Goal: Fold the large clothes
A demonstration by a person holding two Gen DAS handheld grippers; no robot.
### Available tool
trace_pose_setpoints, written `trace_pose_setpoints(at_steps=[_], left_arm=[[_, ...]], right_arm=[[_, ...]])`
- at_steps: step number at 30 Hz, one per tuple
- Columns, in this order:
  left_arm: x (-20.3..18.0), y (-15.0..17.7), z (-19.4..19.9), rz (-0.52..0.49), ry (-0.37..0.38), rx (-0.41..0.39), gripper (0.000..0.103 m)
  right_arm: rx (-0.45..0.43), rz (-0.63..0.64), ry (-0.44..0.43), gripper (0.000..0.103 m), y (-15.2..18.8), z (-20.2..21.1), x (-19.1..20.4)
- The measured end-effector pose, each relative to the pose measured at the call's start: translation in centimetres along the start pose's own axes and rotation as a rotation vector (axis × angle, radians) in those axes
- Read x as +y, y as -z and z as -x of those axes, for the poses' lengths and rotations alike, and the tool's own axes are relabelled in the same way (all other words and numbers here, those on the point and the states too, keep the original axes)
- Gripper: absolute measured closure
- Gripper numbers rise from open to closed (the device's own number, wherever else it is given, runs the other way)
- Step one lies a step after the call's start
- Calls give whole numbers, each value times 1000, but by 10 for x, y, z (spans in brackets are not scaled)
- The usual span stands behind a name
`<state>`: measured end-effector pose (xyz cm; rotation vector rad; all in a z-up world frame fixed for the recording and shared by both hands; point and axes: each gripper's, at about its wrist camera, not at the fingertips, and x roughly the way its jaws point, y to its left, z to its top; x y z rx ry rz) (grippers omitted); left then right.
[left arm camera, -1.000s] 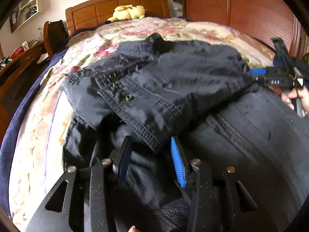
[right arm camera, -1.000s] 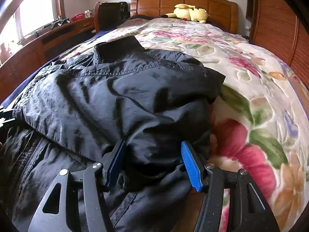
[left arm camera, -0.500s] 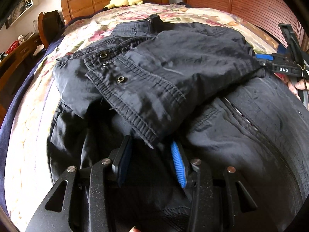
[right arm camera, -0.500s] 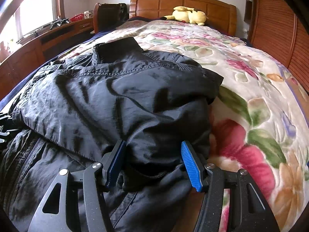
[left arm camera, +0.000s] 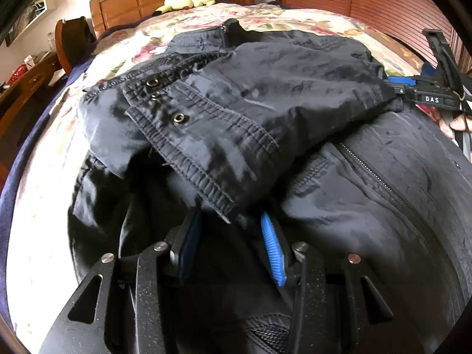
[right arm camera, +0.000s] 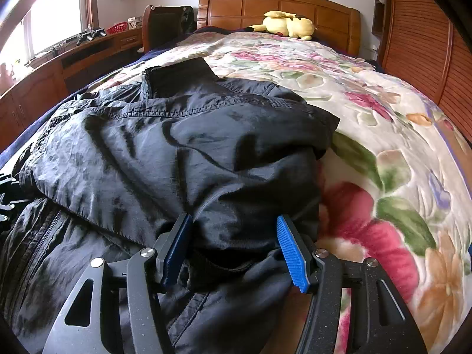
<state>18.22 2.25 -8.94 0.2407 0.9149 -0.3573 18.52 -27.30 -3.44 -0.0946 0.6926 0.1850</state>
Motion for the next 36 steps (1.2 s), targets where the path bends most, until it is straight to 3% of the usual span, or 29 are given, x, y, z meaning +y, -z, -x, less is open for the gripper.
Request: trace_pose_setpoints(at_steps=[6, 11, 16, 19, 23, 27, 36], left_arm=[[-4, -1, -1, -23, 23, 10, 59], [0, -4, 0, -3, 25, 24, 58], [14, 1, 15, 63, 71, 28, 58], [23, 10, 36, 95, 58, 4, 58], [28, 34, 78, 85, -25, -61, 58], [31, 65, 108, 85, -53, -80, 58], [22, 147, 156, 154, -47, -113, 58]], right_arm=[[-8, 0, 11, 42, -2, 6, -1], [-39, -6, 36, 42, 3, 41, 6], [-42, 72, 74, 42, 32, 83, 30], [-39, 70, 74, 42, 56, 109, 34], [-33, 49, 68, 42, 83, 139, 37], [-36, 34, 59, 42, 102, 169, 43], [-28, 31, 50, 42, 138, 207, 62]])
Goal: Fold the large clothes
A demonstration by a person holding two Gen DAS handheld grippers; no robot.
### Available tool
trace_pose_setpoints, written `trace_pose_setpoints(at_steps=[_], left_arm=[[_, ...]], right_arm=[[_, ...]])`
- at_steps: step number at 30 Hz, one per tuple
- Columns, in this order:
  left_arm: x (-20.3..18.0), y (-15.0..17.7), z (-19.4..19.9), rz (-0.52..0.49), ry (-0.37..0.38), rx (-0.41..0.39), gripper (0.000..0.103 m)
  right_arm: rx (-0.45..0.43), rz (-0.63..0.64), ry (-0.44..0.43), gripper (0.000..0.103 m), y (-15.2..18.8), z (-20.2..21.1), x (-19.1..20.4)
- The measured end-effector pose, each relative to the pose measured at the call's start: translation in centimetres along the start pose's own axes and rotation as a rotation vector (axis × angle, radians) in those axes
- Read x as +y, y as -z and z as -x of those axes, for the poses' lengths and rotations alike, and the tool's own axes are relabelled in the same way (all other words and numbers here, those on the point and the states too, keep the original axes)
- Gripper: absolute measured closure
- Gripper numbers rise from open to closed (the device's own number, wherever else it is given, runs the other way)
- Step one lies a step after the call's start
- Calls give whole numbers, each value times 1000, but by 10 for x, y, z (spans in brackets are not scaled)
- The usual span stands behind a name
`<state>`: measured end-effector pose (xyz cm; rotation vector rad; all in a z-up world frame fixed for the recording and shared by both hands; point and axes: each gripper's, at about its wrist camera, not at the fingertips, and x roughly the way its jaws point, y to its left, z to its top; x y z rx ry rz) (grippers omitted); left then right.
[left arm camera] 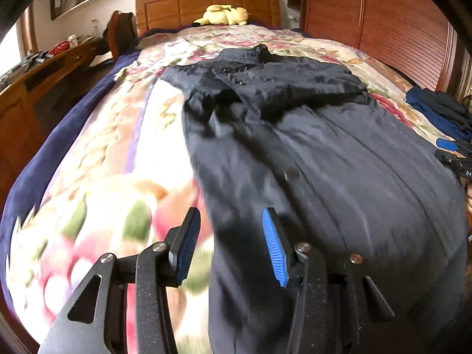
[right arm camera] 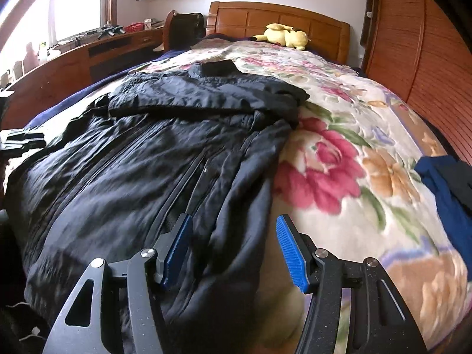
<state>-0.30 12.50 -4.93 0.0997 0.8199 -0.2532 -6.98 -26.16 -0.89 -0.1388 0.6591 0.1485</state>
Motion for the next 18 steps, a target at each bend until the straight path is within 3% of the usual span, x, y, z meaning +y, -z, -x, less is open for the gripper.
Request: trace_pose_setpoints(at_steps=[7, 18], left_arm=[[1, 42, 28, 69, 20, -9, 58], [-3, 62, 30, 73, 0, -15, 57]], right_arm=[[16, -22, 26, 42, 22, 22, 2], [78, -42, 30, 37, 30, 31, 4]])
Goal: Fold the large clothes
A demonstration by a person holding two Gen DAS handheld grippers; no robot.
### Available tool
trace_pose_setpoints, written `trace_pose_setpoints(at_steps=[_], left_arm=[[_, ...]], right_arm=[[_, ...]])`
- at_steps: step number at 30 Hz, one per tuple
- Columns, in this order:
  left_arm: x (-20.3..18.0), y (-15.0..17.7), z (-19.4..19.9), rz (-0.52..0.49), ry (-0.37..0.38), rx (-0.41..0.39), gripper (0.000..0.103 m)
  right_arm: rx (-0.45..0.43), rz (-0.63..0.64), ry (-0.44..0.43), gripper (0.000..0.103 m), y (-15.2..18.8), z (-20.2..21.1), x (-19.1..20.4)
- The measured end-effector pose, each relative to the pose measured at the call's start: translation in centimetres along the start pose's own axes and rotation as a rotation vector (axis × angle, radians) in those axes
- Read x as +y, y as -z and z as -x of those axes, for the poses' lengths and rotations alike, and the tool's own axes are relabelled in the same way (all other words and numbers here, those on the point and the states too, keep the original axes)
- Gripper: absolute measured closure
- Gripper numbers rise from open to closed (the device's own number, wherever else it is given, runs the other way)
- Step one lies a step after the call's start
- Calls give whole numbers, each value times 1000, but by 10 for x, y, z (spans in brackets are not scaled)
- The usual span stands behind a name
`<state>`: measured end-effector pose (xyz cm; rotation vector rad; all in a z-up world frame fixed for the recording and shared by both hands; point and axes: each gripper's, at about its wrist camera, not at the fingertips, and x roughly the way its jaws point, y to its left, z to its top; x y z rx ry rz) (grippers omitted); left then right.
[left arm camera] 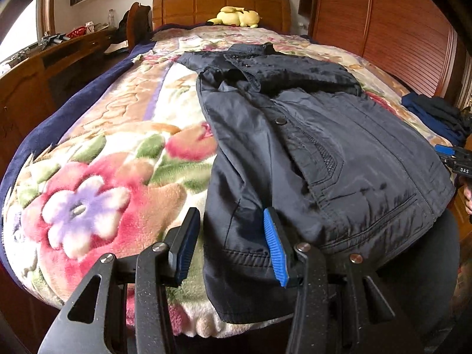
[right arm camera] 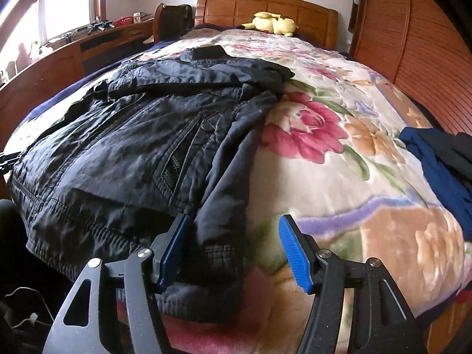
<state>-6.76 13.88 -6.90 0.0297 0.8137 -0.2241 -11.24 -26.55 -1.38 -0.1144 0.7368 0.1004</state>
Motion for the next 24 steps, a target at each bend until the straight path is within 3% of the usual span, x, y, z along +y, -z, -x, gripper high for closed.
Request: trace_pose_setpoints(at_steps=[9, 13, 18, 24], left_arm=[[-1, 3, -6, -16, -49, -20, 49], [2, 5, -8, -4, -64, -32, 40], [2, 9, -7, 6, -65, -42, 40], [4, 15, 1, 12, -47, -32, 40]], right_arm=[[-13, -43, -38, 33, 7, 13, -4], [-25, -37, -50, 33, 9, 20, 0], [43, -22, -62, 33, 15, -4, 2], [41, -11, -91, 33, 17, -9, 4]])
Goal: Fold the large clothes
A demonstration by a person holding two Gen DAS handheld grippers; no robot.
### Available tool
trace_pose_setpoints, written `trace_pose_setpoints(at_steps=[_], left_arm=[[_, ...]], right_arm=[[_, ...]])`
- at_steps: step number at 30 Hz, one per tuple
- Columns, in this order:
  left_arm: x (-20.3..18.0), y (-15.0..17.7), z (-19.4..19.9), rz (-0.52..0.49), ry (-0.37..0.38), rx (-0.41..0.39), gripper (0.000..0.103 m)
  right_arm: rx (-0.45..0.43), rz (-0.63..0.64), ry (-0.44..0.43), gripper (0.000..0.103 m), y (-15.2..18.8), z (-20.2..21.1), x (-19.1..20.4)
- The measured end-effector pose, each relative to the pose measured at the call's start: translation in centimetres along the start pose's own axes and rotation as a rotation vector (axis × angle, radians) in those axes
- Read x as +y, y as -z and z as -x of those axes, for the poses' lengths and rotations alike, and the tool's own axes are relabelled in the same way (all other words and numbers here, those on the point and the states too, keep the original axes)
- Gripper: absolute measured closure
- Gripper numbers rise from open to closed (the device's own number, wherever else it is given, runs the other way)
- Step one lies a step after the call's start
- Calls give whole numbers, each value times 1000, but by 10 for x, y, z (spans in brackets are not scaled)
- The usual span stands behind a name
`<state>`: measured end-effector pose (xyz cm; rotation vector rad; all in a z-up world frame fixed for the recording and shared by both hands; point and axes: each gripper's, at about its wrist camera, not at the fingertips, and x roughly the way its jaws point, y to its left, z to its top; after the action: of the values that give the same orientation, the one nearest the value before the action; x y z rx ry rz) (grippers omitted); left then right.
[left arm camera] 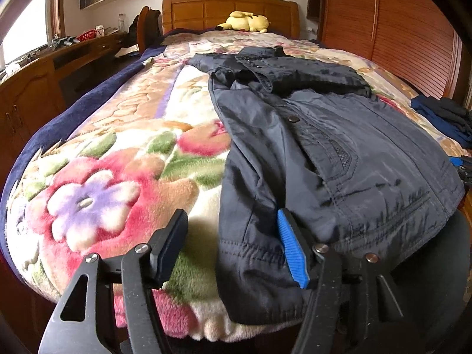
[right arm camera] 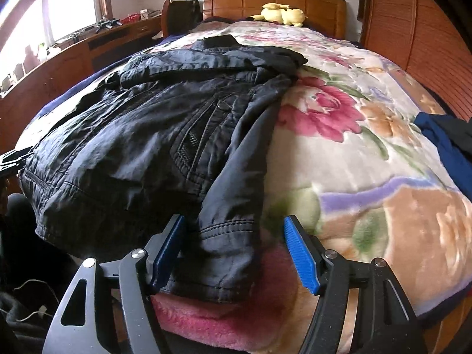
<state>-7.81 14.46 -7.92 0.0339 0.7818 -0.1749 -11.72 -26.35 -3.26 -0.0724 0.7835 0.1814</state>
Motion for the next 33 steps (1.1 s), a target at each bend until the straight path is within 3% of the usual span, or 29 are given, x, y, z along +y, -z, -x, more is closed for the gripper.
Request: trace_pose_setpoints(at_steps=[2, 5, 7, 11, 17, 24, 27, 29, 33], left_arm=[[0, 4, 3, 4, 5, -1, 40], [3, 9, 6, 29, 23, -15, 40], [5, 12, 6, 49, 42, -21, 40], [7, 11, 7, 44, 49, -8, 40], [6, 10, 4, 46, 46, 8, 40], [6, 9, 3, 38, 41, 9, 40], [4, 11, 7, 31, 90, 5, 57], [5, 13, 10, 34, 119, 13, 75], [2, 11, 25, 38, 146, -31, 90]], right_arm=[[3, 23, -7, 33, 1, 0, 2], [10, 36, -42, 45, -1, -4, 3], [9, 48, -37, 47, -2, -5, 4], [-11, 29, -69, 71, -2, -1, 4], [-74, 39, -31, 91, -3, 4, 12], [-145, -16, -42, 94, 6, 16, 5], [-159, -29, -54, 95, 10, 17, 5], [-165, -38, -63, 95, 12, 19, 1], [-186, -54, -74, 96, 12, 25, -3]])
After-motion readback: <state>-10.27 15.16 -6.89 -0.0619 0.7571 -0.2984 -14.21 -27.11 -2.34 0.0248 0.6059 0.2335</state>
